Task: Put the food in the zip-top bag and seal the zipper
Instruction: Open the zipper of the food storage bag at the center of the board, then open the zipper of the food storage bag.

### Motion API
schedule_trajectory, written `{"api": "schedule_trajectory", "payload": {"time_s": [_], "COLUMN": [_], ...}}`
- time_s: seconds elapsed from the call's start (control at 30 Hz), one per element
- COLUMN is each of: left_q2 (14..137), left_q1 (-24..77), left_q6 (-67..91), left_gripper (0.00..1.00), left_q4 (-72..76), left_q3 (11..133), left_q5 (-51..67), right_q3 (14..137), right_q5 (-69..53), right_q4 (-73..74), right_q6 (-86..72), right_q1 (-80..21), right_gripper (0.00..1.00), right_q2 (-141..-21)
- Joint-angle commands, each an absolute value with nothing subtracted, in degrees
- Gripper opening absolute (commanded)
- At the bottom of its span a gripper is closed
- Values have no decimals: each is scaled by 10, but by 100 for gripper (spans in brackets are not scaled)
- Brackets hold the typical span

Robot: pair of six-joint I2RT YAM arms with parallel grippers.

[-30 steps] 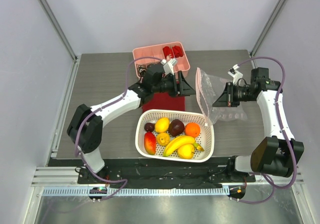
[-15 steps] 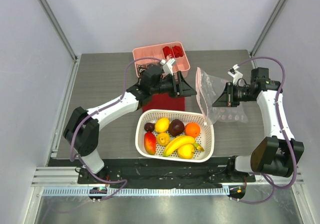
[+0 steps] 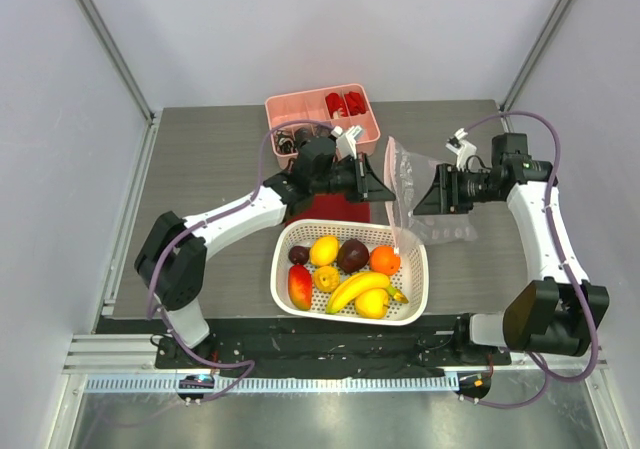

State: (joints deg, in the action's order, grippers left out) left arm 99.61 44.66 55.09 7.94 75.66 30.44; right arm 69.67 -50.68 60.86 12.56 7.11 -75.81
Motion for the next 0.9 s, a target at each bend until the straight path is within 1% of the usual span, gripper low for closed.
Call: {"api": "schedule_trajectory", "payload": {"time_s": [0.0, 0.07, 0.17, 0.2, 0.33, 0.53, 0.7, 0.73, 0.77, 0.8, 0.87], "left_q2": [983, 983, 985, 987, 993, 1005, 1005, 1003, 1003, 1000, 995], "left_q1": [446, 446, 448, 449, 454, 460, 461, 461, 461, 460, 456], "left_q6": [542, 545, 546, 548, 548, 549, 548, 549, 547, 546, 531], "left_gripper": [0, 0, 0, 0, 0, 0, 0, 0, 0, 0, 0], "left_q4": [69, 60, 44, 46, 42, 35, 35, 36, 35, 33, 19], "left_q3": [775, 780, 794, 797, 807, 823, 823, 822, 821, 820, 817], "left_q5": [287, 280, 274, 273, 267, 265, 263, 265, 266, 266, 269], "right_q3": [747, 772, 788, 789, 775, 773, 773, 773, 773, 774, 777], "right_q5": [-436, -407, -365, -355, -310, -289, -261, -250, -238, -229, -191], "right_q4": [543, 525, 517, 512, 502, 499, 505, 504, 502, 503, 509], "right_q6": [87, 74, 54, 43, 53, 63, 80, 80, 81, 82, 84], "right_q1": [64, 51, 0, -37, -62, -104, -121, -124, -125, -125, -126], "right_gripper": [67, 68, 68, 68, 68, 68, 63, 59, 53, 38, 22], "right_q2": [-717, -711, -701, -698, -694, -699, -713, -713, -714, -715, -715]}}
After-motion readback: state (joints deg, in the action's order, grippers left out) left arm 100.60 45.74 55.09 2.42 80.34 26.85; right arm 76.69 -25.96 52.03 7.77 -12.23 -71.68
